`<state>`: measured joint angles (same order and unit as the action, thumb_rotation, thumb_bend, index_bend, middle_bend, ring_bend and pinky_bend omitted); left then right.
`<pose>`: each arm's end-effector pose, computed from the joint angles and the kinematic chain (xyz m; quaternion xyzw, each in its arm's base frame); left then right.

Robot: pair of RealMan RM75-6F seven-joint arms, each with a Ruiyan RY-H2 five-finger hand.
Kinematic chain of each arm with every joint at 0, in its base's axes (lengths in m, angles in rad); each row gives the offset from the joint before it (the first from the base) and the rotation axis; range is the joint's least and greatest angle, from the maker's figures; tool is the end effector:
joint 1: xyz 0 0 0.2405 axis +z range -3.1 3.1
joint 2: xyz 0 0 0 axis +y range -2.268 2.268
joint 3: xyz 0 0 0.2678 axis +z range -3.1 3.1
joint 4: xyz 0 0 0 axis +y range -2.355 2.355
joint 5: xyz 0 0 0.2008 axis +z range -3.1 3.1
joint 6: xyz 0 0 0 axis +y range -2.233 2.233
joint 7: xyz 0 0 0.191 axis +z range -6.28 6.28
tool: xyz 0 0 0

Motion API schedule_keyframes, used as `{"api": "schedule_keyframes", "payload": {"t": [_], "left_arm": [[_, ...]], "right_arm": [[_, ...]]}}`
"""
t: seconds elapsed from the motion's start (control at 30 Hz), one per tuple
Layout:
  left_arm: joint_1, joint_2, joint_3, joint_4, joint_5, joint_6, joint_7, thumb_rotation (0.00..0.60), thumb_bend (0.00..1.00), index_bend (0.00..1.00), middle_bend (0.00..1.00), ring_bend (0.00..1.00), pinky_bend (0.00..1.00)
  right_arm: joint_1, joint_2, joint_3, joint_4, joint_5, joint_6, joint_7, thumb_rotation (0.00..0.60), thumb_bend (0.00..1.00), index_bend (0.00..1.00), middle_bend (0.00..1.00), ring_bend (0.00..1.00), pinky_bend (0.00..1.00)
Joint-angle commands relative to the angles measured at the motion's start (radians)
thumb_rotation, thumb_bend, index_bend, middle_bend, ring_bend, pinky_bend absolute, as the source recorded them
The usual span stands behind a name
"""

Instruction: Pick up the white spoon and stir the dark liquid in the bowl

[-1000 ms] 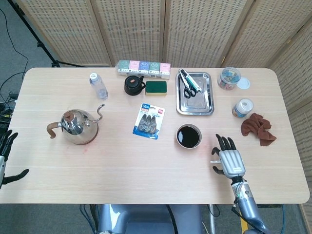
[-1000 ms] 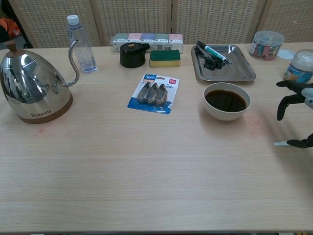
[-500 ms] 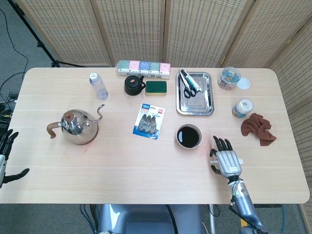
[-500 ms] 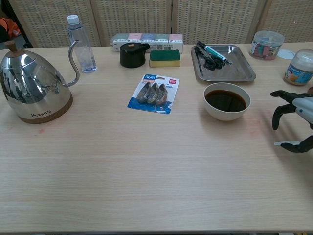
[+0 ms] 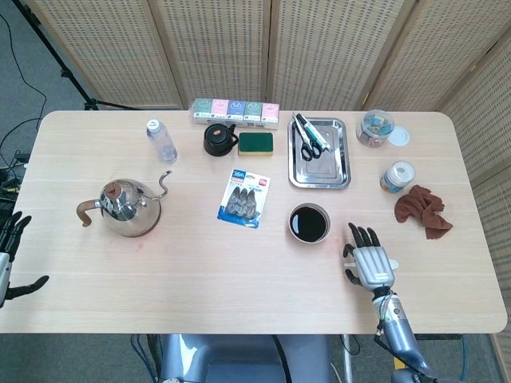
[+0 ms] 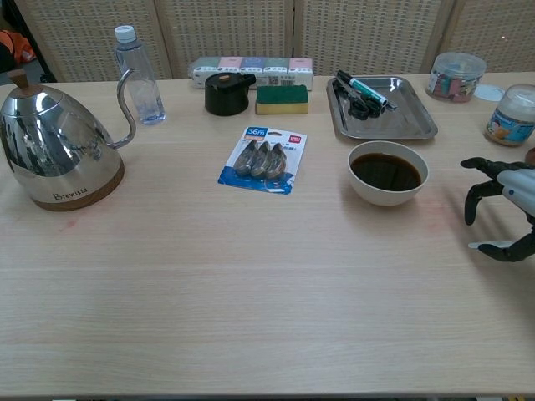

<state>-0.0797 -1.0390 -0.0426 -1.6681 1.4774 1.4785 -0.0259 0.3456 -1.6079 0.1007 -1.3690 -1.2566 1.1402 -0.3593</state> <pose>-0.3178 0.2245 0.1928 -0.5879 -0.3979 -0.3818 0.5918 -0.2808 -0.3039 -0.0194 0.6796 -0.4204 0.3030 0.5193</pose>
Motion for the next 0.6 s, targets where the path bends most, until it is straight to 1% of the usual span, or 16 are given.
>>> {"api": "schedule_keyframes", "payload": {"t": [0.03,0.33,0.47,0.6], "left_arm": [[0.001,0.001,0.000,0.000,0.000,0.001,-0.002,0.600,0.00,0.00,0.00,0.00,0.00],[-0.001,0.001,0.000,0.001,-0.002,-0.003,-0.001,0.600,0.00,0.00,0.00,0.00,0.00],[-0.001,0.000,-0.001,0.000,-0.004,-0.004,0.002,0.600,0.00,0.00,0.00,0.00,0.00],[-0.001,-0.001,0.000,0.000,-0.004,-0.005,0.005,0.600,0.00,0.00,0.00,0.00,0.00]], "right_arm": [[0.001,-0.001,-0.001,0.004,0.005,-0.002,-0.003,0.600,0.34,0.45,0.00,0.00,0.02],[0.005,-0.002,0.001,0.013,0.037,-0.025,-0.010,0.600,0.34,0.45,0.00,0.00,0.02],[0.010,0.000,0.002,0.015,0.057,-0.042,-0.020,0.600,0.36,0.45,0.00,0.00,0.02],[0.014,0.003,0.004,0.017,0.072,-0.053,-0.026,0.600,0.36,0.45,0.00,0.00,0.02]]}}
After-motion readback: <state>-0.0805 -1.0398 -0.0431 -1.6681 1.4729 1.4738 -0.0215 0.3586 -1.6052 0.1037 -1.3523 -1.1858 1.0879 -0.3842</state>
